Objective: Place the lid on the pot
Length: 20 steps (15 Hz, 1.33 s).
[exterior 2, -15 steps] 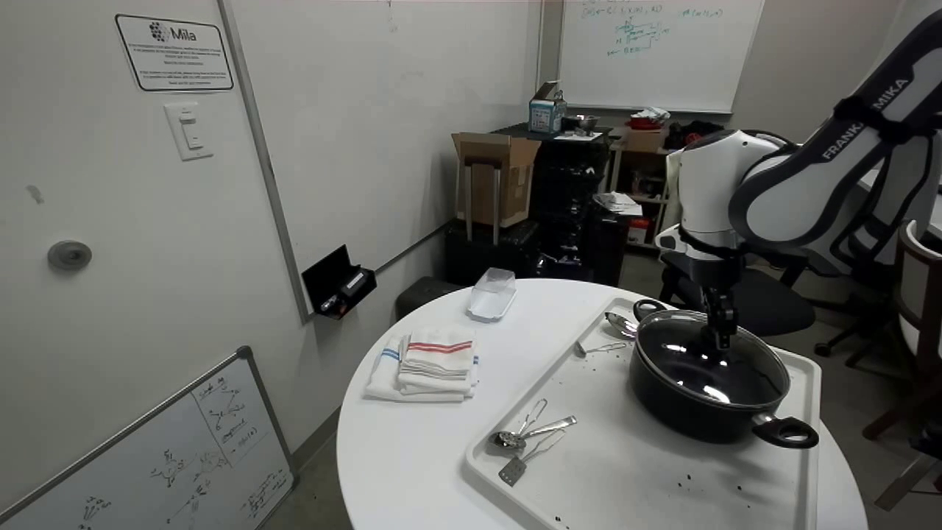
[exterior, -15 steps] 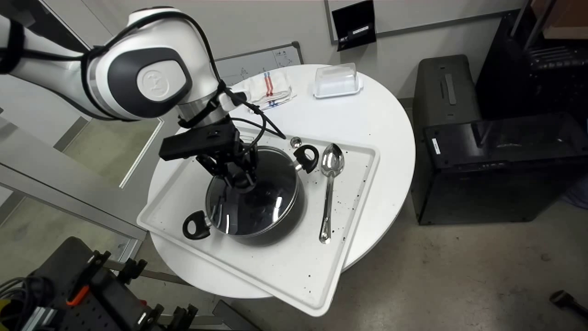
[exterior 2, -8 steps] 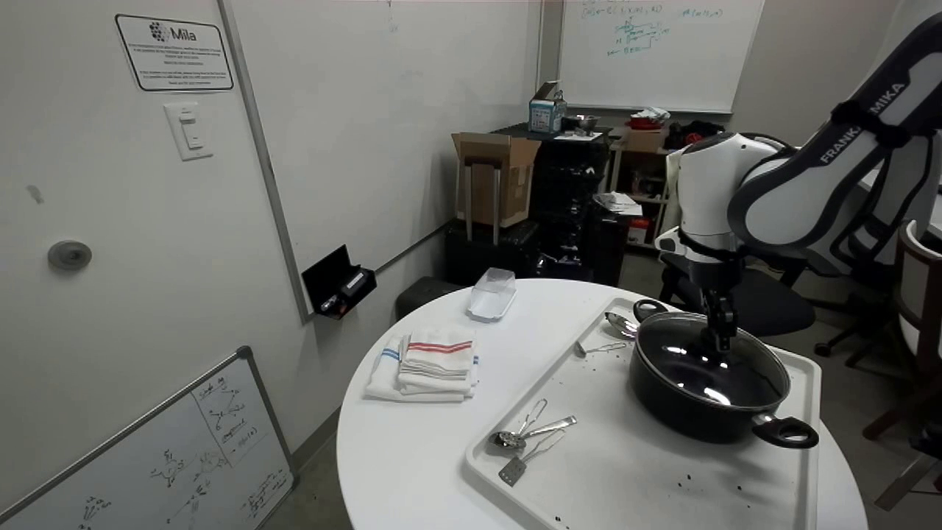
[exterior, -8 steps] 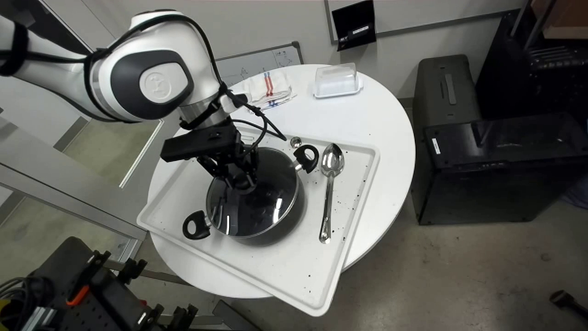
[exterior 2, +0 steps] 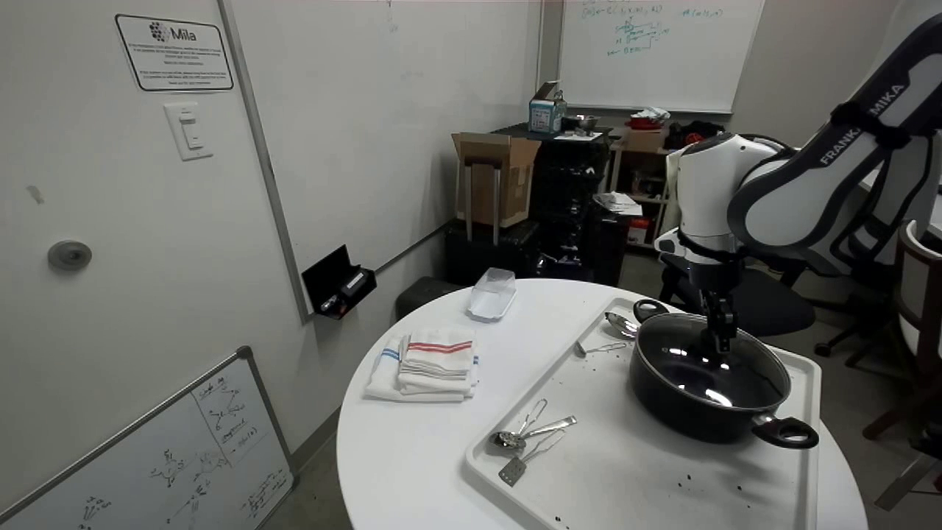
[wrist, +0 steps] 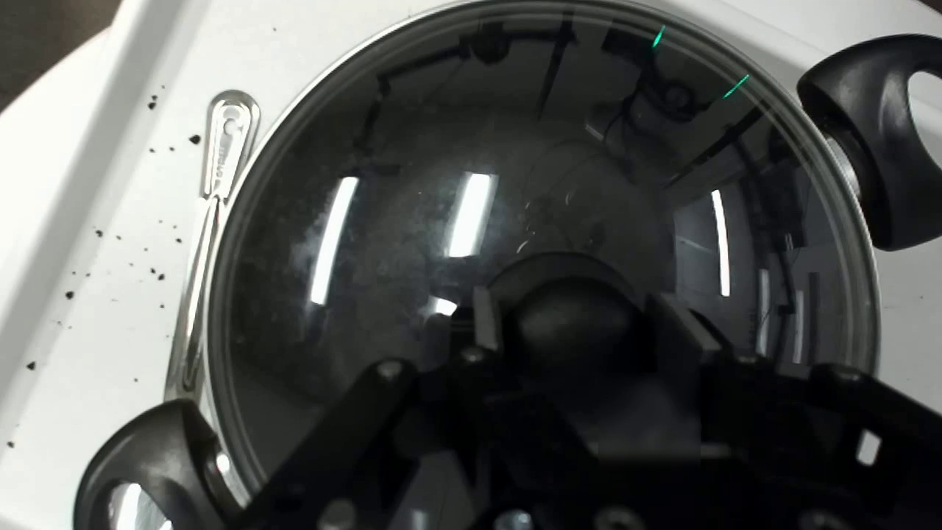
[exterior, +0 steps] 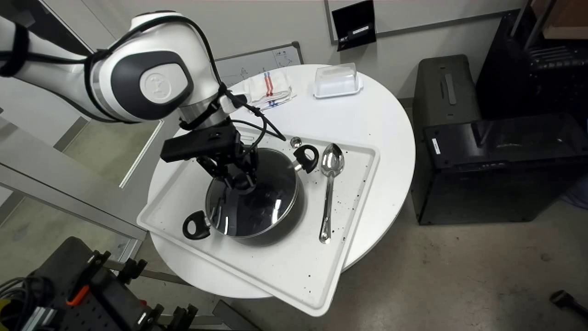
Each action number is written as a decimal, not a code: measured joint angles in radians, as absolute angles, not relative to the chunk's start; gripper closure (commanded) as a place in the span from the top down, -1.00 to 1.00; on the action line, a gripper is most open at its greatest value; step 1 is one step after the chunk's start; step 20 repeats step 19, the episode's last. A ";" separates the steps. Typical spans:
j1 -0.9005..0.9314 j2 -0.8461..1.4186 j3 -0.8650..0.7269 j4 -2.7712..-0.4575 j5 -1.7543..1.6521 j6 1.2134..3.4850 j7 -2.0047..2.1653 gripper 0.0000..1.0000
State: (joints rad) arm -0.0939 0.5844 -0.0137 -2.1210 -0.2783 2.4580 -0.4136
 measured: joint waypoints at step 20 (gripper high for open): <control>-0.094 0.532 -0.012 -2.136 -0.278 2.436 -0.415 1.00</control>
